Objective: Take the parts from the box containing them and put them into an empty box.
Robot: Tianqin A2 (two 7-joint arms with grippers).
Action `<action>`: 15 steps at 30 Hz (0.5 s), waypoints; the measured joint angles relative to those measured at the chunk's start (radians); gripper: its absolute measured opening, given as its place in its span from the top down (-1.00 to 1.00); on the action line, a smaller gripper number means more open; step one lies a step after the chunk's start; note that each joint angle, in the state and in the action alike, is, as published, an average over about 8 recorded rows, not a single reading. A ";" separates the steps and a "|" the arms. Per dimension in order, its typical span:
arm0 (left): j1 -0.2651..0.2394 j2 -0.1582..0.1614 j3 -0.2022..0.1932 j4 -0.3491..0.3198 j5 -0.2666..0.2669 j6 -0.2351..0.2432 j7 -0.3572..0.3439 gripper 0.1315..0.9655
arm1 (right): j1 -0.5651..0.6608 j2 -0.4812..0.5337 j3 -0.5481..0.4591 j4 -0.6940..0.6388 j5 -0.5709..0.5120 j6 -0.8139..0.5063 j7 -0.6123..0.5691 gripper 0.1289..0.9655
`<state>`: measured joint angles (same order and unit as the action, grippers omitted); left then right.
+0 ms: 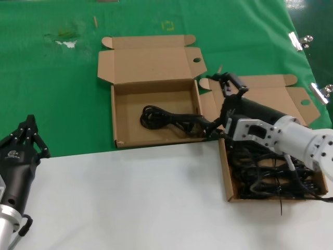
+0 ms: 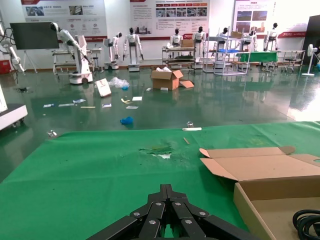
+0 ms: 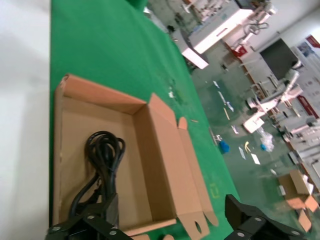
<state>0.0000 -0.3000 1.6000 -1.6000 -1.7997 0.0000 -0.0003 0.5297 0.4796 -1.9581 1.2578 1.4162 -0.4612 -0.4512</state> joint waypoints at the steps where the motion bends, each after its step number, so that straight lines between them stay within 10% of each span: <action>1: 0.000 0.000 0.000 0.000 0.000 0.000 0.000 0.98 | -0.008 0.008 0.005 0.018 -0.008 0.001 0.025 -0.21; 15: 0.000 0.000 0.000 0.000 0.000 0.000 0.000 0.98 | -0.170 0.132 0.143 0.262 -0.092 0.022 0.339 -0.82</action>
<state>0.0000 -0.3000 1.6000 -1.6000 -1.7997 0.0000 -0.0003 0.3597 0.6115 -1.8149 1.5199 1.3244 -0.4394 -0.1124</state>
